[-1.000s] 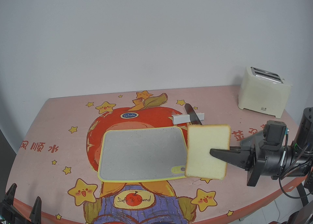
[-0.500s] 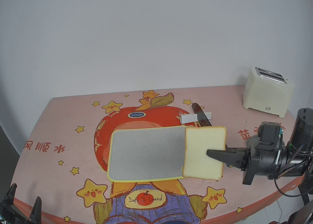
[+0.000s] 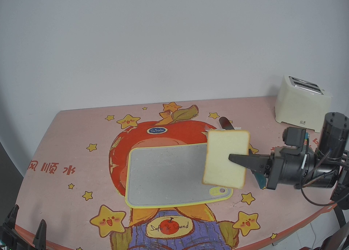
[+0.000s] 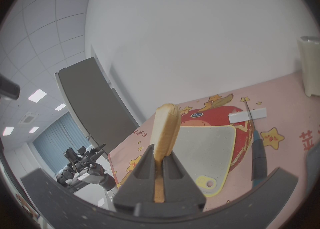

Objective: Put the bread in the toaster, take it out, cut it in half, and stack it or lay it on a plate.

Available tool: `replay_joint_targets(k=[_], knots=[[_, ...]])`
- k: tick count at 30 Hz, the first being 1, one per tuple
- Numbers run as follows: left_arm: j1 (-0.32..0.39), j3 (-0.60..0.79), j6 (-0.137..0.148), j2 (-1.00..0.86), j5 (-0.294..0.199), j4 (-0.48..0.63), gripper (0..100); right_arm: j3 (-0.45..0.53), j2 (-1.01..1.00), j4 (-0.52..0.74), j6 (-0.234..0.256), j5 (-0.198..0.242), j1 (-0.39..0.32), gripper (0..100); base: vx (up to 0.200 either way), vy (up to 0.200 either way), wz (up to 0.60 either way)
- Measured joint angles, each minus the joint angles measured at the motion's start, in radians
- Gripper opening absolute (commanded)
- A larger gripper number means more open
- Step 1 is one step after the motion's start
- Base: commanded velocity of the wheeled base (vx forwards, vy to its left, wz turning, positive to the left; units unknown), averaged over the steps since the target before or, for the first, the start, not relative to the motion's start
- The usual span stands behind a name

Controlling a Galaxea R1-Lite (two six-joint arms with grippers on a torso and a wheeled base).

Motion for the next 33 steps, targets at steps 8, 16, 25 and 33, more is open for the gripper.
replay_joint_targets(k=[8, 16, 25, 33], knots=[[0.000, 0.000, 0.000, 0.000, 0.000, 0.000, 100, -0.135, 0.157, -0.001, 0.195, 0.001, 0.047, 0, 0.000, 0.000, 0.00], [0.000, 0.000, 0.000, 0.000, 0.000, 0.000, 100, -0.265, 0.321, 0.000, 0.267, -0.009, 0.076, 0, 0.000, 0.000, 0.00], [0.000, 0.000, 0.002, 0.000, 0.001, 0.000, 100, -0.383, 0.477, 0.020, 0.268, -0.098, 0.080, 0, 0.000, 0.000, 0.00], [0.000, 0.000, 0.002, 0.000, 0.001, 0.000, 100, -0.431, 0.530, 0.116, 0.269, -0.113, 0.079, 0, 0.000, 0.000, 0.00]])
